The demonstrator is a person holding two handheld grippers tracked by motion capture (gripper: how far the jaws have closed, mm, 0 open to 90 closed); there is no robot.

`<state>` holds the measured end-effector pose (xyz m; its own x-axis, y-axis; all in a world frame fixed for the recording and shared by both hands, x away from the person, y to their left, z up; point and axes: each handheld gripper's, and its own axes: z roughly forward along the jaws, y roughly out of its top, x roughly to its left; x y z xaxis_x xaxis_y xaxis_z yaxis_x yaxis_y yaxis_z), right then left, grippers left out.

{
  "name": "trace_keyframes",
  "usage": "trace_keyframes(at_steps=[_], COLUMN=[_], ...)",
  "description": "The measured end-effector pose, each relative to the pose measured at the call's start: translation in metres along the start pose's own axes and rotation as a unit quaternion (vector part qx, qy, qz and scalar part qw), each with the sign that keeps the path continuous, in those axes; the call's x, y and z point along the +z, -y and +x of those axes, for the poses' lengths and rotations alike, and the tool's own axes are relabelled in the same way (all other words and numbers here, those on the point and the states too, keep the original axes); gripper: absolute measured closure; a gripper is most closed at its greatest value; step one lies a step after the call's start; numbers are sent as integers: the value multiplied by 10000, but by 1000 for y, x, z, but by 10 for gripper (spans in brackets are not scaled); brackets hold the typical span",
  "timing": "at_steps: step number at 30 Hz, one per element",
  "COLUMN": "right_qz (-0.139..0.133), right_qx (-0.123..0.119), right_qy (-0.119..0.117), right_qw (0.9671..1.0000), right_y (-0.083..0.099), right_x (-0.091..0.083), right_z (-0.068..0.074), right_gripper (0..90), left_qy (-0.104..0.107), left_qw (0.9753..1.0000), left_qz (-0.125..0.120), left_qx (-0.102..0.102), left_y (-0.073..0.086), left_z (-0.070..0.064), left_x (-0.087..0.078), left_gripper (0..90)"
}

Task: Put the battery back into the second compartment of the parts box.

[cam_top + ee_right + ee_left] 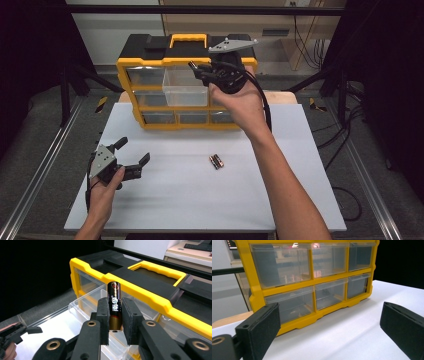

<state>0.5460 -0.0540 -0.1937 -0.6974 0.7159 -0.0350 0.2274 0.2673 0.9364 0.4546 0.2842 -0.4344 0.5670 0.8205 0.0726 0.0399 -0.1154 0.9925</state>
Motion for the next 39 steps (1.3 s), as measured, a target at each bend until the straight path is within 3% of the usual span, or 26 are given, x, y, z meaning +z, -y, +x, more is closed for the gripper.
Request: trace_keyframes(at_steps=[22, 24, 26, 31, 39], right_qz=[405, 294, 110, -29, -141], right_qx=[90, 143, 215, 236, 120], right_qy=[184, 239, 232, 319, 717], right_qw=[9990, 9992, 9994, 9992, 9973], right_y=[3, 3, 2, 5, 30], right_x=[27, 27, 23, 7, -24], right_z=[-8, -9, -11, -10, -5], right_gripper=[769, 660, 597, 437, 179], left_qy=[34, 38, 38, 29, -1], left_qw=[10000, 10000, 10000, 10000, 10000], left_qz=[15, 21, 29, 25, 30], left_qx=[36, 30, 35, 36, 34], left_y=[0, 0, 0, 0, 0], left_z=[0, 0, 0, 0, 1], left_x=[0, 0, 0, 0, 0], left_gripper=[27, 27, 27, 27, 27])
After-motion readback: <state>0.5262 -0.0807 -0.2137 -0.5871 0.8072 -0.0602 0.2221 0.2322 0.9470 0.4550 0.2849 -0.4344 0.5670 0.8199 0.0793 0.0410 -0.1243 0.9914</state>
